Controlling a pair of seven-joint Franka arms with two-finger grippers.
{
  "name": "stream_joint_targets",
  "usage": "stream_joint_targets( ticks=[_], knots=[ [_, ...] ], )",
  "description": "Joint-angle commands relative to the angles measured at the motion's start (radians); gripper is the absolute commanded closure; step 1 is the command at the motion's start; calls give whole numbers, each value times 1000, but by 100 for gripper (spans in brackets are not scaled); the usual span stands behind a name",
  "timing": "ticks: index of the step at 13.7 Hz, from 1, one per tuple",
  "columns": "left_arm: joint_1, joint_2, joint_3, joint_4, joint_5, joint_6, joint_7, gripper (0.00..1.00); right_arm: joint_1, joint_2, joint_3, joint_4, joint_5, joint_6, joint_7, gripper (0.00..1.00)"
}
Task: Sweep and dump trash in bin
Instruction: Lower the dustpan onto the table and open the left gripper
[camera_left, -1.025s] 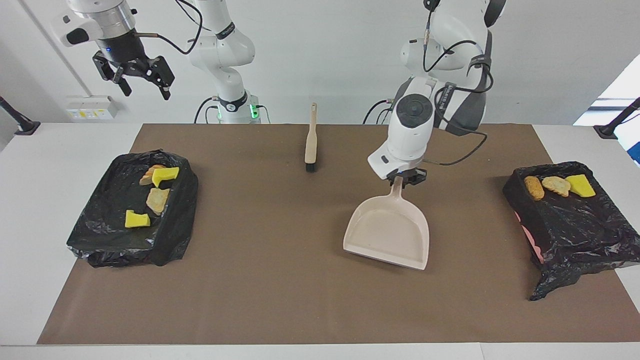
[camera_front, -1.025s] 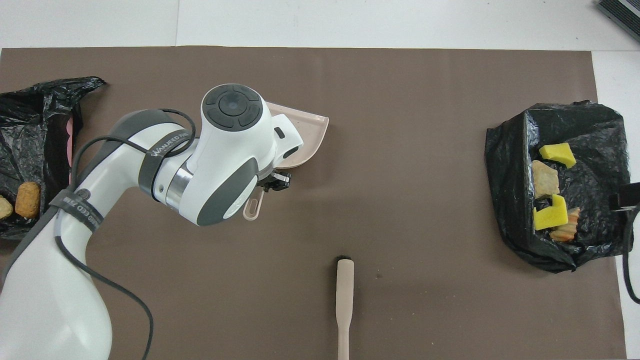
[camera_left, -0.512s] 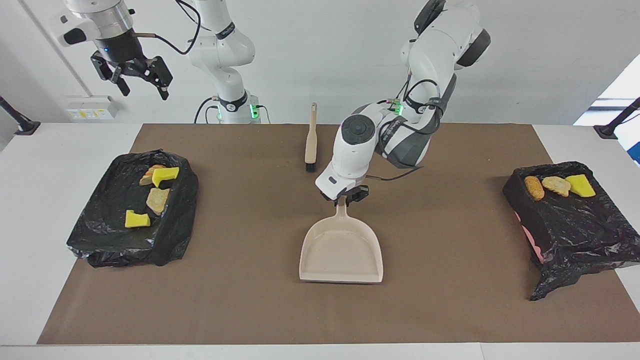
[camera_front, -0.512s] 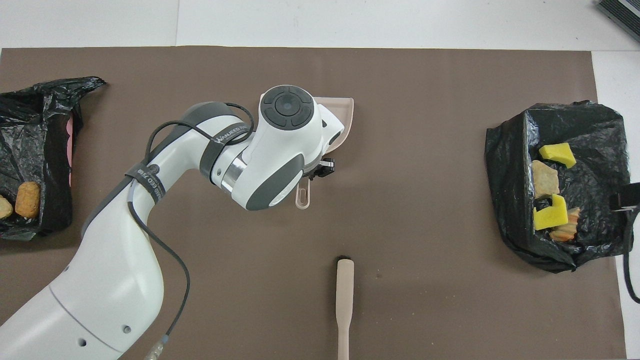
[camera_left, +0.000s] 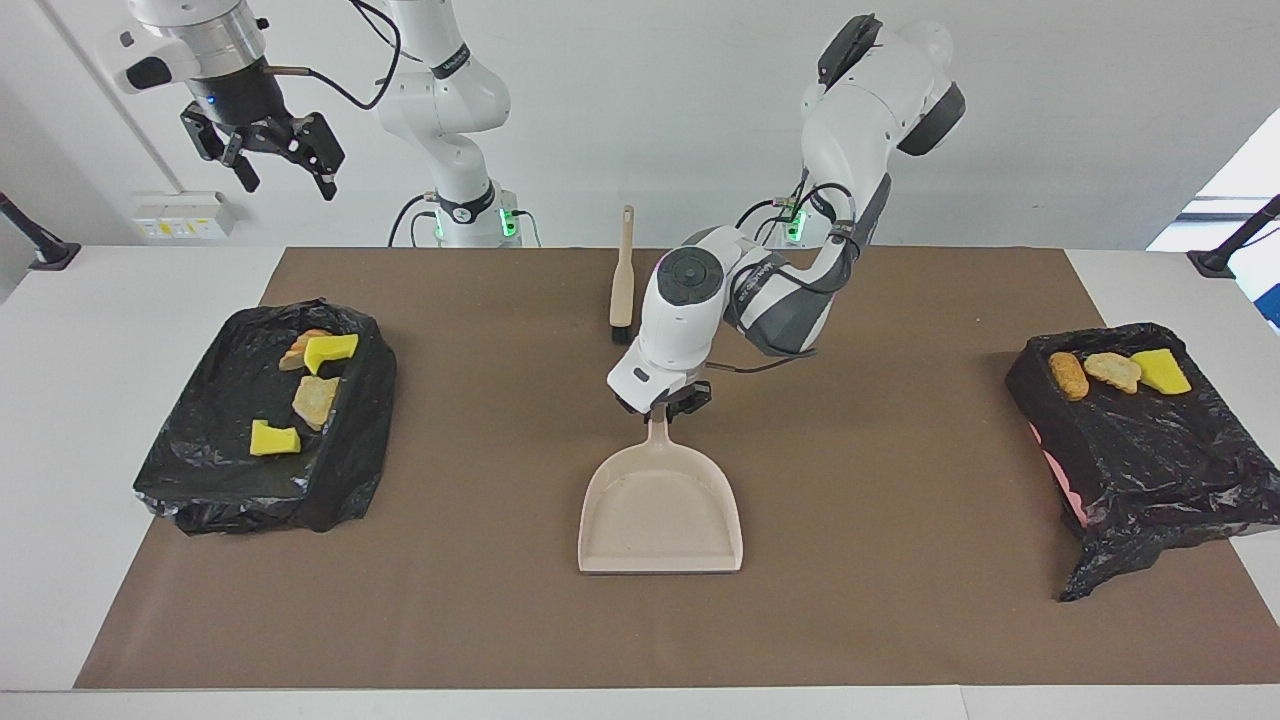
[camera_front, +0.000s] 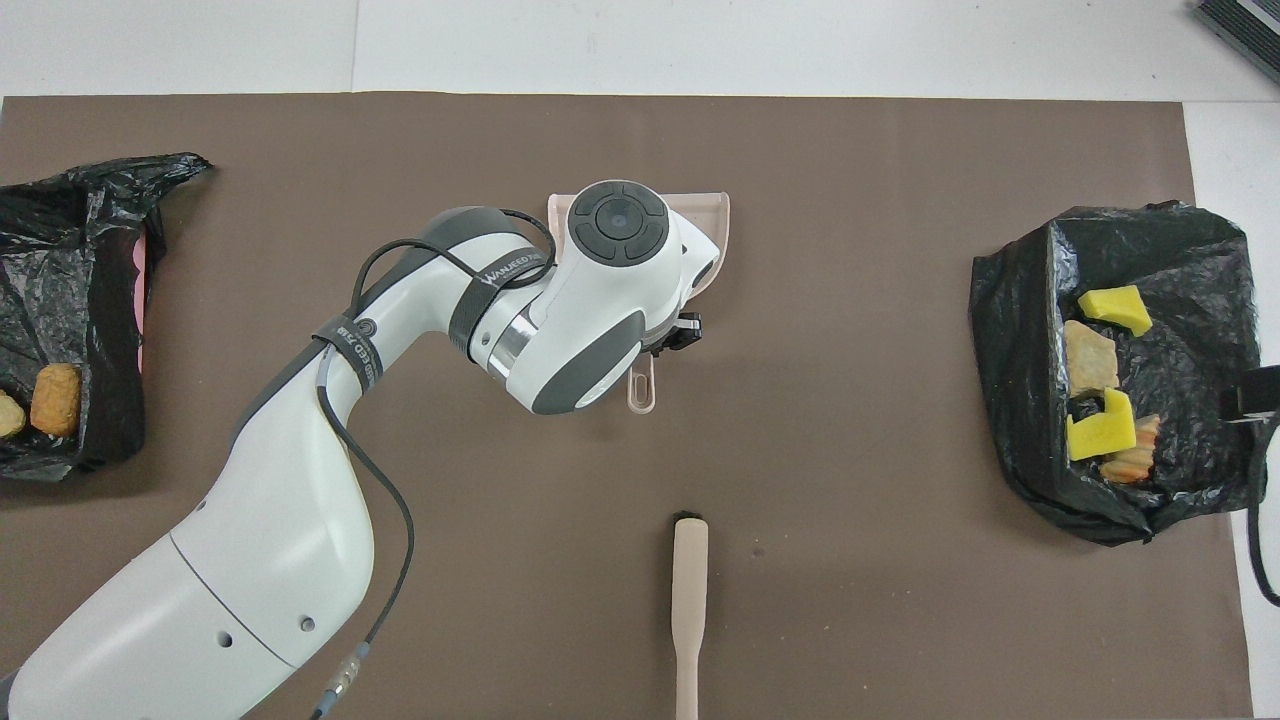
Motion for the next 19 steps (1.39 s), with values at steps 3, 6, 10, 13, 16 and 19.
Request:
stream_joint_targets(
  ticks=[3, 6, 10, 13, 16, 19],
  knots=[
    [-4, -38, 1, -14, 85, -13, -5, 0, -13, -21, 12, -19, 10, -13, -36, 0],
    [7, -162, 22, -101, 75, -21, 7, 0, -16, 9, 14, 29, 0, -19, -39, 0],
    [7, -343, 141, -238, 45, -29, 82, 0, -11, 8, 14, 21, 0, -13, -33, 0],
    [9, -489, 266, -320, -143, -30, 266, 0, -8, 0, 16, 21, 2, -22, -39, 0],
    [9, -609, 385, -348, -239, -103, 424, 0, -7, 0, 16, 20, 2, -21, -39, 0],
    [12, -696, 490, -336, -253, -188, 576, 0, -8, 0, 16, 20, 0, -16, -38, 0]
  ],
)
